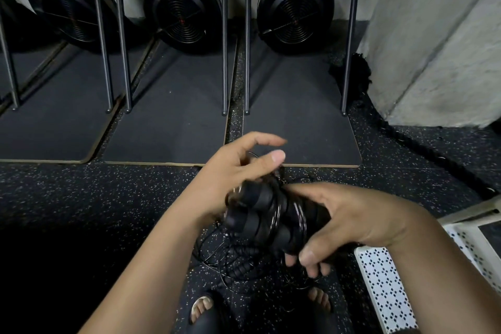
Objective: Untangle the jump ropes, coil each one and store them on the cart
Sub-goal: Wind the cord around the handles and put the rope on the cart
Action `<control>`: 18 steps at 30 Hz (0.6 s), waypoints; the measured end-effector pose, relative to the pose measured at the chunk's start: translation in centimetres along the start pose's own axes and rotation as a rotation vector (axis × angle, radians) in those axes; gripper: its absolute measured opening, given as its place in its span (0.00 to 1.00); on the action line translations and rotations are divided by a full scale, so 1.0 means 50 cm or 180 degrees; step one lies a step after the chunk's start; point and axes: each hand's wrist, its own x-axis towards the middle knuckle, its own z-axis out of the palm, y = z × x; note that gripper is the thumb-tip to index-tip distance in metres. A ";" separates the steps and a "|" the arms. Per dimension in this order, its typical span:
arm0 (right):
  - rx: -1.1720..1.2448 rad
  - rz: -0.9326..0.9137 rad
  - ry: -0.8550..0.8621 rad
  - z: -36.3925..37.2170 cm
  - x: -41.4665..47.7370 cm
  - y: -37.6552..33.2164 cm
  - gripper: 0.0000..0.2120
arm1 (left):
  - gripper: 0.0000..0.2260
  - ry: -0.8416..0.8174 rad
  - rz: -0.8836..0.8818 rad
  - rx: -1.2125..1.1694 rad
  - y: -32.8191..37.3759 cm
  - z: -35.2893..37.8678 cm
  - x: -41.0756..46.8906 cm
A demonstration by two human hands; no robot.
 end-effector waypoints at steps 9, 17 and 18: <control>0.0883 -0.1076 0.2036 -0.011 0.026 -0.008 0.26 | 0.09 0.0292 -0.0262 0.0145 -0.029 0.020 0.015; 0.0128 -0.0036 0.3358 -0.052 0.039 0.031 0.19 | 0.14 0.0364 -0.0312 0.0804 -0.037 0.014 0.012; -0.0042 0.0139 0.3223 -0.052 0.040 0.039 0.17 | 0.14 0.0352 -0.0268 0.0824 -0.035 0.013 0.010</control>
